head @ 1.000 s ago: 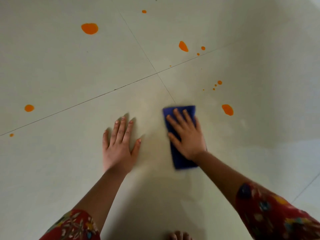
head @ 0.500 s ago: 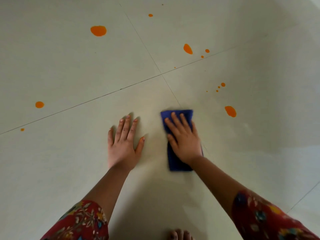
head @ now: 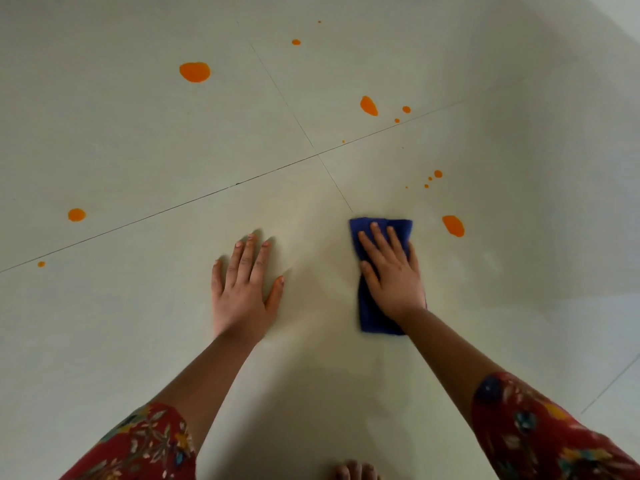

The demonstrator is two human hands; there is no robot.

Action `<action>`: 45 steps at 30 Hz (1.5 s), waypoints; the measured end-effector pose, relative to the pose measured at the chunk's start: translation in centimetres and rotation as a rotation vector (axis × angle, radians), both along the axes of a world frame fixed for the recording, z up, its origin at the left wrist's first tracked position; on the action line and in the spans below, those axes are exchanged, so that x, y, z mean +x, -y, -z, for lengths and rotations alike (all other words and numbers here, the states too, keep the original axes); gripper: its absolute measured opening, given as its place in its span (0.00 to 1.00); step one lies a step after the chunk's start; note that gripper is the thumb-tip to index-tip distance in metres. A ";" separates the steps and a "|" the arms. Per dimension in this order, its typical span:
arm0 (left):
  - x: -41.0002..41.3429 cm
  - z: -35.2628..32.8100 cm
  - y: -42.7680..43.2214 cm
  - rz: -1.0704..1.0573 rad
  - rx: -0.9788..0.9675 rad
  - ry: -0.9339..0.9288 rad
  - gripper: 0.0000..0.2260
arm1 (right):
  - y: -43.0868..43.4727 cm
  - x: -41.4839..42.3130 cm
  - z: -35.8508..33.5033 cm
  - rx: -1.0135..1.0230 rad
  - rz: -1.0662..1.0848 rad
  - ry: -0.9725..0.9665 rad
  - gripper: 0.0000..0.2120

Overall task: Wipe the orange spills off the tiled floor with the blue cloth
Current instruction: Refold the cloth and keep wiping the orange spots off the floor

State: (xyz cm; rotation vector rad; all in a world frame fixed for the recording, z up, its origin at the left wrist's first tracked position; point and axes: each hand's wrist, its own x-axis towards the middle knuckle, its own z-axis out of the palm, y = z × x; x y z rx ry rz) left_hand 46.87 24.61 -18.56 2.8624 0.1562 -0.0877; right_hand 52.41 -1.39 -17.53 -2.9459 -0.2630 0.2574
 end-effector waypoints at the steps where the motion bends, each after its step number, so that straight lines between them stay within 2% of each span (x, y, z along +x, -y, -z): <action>1: 0.1 -0.2 0.1 -0.012 -0.025 0.000 0.27 | 0.5 -1.4 0.0 -0.007 -0.103 -0.011 0.25; 3: 0.7 -0.7 0.5 -0.079 -0.083 0.004 0.25 | 2.8 -4.1 -0.1 -0.024 -0.239 -0.036 0.25; 4: 1.3 -0.9 1.0 -0.115 -0.107 0.005 0.25 | 4.4 -4.7 -0.3 -0.029 -0.226 -0.037 0.25; 6: 2.4 -1.4 2.1 -0.086 -0.115 0.008 0.26 | 7.1 -4.2 -0.4 -0.038 -0.049 -0.022 0.25; 8: 3.6 -1.5 3.3 0.030 -0.102 0.036 0.25 | 7.5 -2.3 -0.3 -0.025 0.160 -0.015 0.24; 11: 6.1 -1.5 4.9 0.187 -0.082 0.065 0.25 | 4.5 0.8 0.0 -0.017 0.288 0.002 0.25; 14: 9.6 -1.5 5.8 0.322 -0.013 0.103 0.25 | 2.4 0.6 0.0 -0.001 0.092 -0.014 0.25; 16: 12.6 -1.4 5.5 0.370 0.010 0.123 0.26 | 3.7 -1.0 0.2 -0.006 -0.061 -0.026 0.25; 17: 13.9 -1.3 5.2 0.366 0.019 0.132 0.26 | 4.9 -1.7 0.2 -0.010 -0.069 -0.019 0.24; 19: 15.8 -0.8 4.7 0.329 0.024 0.131 0.26 | 7.2 -2.1 0.2 -0.013 0.113 -0.002 0.25; 22: 16.8 0.5 4.4 0.193 -0.044 0.094 0.26 | 9.4 1.0 0.3 -0.067 0.553 -0.008 0.26; 24: 16.9 1.2 4.5 0.137 -0.056 0.081 0.27 | 9.2 5.2 0.4 -0.067 0.672 -0.014 0.26; 26: 17.0 1.3 4.4 0.143 -0.046 0.074 0.28 | 7.1 9.2 0.4 -0.040 0.663 -0.015 0.26; 28: 17.2 1.1 4.4 0.152 -0.056 0.078 0.28 | 4.2 10.4 0.6 -0.029 0.520 -0.004 0.26; 30: 16.9 0.9 4.4 0.151 -0.066 0.077 0.27 | 2.6 8.2 0.9 -0.023 0.324 0.005 0.26; 32: 16.8 0.7 4.5 0.147 -0.071 0.060 0.27 | 3.9 5.1 0.7 -0.016 0.261 0.002 0.26; 35: 17.0 0.7 4.6 0.136 -0.064 0.039 0.27 | 7.5 4.9 0.5 -0.048 0.515 -0.014 0.26; 37: 17.0 0.8 4.6 0.134 -0.051 0.040 0.27 | 8.3 8.2 0.5 -0.055 0.684 -0.017 0.26; 40: 17.1 0.5 4.8 0.131 -0.049 0.041 0.28 | 6.8 15.3 0.4 0.012 0.752 -0.011 0.27; 42: 17.0 0.3 4.8 0.133 -0.048 0.031 0.28 | 4.2 17.1 0.5 0.019 0.625 -0.002 0.27; 45: 17.0 0.2 4.9 0.136 -0.045 0.012 0.28 | 1.6 12.3 0.9 0.005 0.280 0.029 0.26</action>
